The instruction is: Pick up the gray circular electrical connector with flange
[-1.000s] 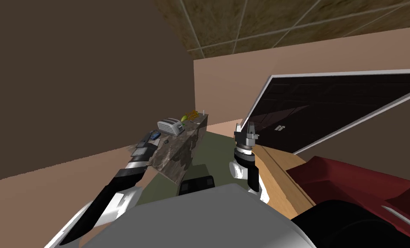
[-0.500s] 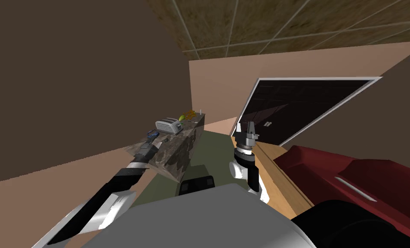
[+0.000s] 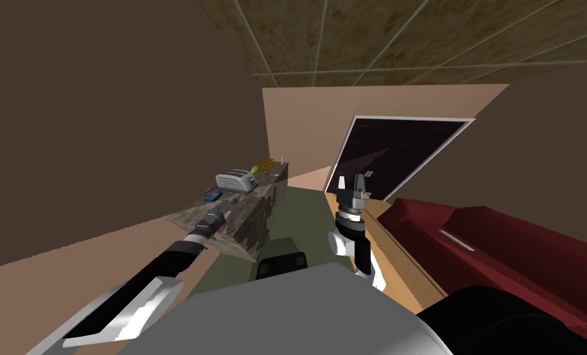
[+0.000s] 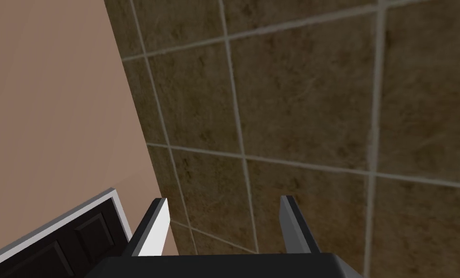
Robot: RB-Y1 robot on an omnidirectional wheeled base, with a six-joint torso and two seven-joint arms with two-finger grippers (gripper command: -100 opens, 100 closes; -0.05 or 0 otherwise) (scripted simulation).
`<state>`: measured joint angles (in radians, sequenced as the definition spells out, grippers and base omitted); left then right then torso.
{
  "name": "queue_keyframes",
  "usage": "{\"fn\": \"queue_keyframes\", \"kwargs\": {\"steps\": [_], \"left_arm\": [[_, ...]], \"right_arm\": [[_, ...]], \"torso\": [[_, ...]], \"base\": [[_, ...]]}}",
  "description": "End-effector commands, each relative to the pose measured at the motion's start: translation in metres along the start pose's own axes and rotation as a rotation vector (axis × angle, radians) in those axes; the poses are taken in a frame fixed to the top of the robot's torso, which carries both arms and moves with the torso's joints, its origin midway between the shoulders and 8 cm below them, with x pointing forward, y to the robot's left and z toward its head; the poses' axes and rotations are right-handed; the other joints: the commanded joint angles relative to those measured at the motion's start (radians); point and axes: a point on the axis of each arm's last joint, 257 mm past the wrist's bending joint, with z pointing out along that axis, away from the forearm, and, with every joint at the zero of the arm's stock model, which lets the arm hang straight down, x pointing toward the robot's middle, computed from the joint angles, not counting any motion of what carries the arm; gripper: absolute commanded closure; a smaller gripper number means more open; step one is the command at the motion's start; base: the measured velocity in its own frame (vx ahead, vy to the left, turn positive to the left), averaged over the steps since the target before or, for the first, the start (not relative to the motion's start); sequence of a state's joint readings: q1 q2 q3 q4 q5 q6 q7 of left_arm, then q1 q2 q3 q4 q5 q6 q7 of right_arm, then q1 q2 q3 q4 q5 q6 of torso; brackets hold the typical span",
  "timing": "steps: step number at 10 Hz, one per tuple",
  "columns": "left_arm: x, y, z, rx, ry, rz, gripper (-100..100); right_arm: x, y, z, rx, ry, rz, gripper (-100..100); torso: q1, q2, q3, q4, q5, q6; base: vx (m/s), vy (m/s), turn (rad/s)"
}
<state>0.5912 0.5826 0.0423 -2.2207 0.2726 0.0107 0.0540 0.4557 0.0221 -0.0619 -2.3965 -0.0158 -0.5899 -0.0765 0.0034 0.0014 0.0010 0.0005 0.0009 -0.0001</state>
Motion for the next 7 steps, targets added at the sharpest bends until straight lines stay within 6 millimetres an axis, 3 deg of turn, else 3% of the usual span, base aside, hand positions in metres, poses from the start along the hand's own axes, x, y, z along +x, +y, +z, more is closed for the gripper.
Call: {"fn": "queue_keyframes", "kwargs": {"steps": [1, 3, 6, 7], "left_arm": [[-0.001, 0.023, -0.001, -0.077, 0.019, 0.025, -100], [-0.005, 0.04, -0.003, -0.137, 0.027, 0.044, -100], [-0.025, 0.086, -0.013, -0.297, 0.041, 0.113, -100], [-0.025, 0.089, -0.014, -0.307, 0.04, 0.113, -100]], "right_arm": [[0.0, 0.0, 0.0, 0.0, 0.0, 0.0, 0], [0.0, 0.0, 0.0, 0.0, 0.0, 0.0, 0], [0.0, 0.0, 0.0, 0.0, 0.0, 0.0, 0], [0.0, 0.0, 0.0, 0.0, 0.0, 0.0, 0]], "torso": [[0.0, 0.0, 0.0, 0.0, 0.0, 0.0], [-0.001, -0.003, -0.002, -0.001, 0.0, 0.0], [-0.002, -0.006, -0.003, -0.001, -0.001, 0.0], [-0.002, -0.007, -0.004, -0.002, -0.001, 0.0]], "base": [[-0.007, 0.008, -0.181], [0.014, 0.0, -0.12], [0.05, -0.013, -0.173], [0.05, -0.001, -0.031]]}}
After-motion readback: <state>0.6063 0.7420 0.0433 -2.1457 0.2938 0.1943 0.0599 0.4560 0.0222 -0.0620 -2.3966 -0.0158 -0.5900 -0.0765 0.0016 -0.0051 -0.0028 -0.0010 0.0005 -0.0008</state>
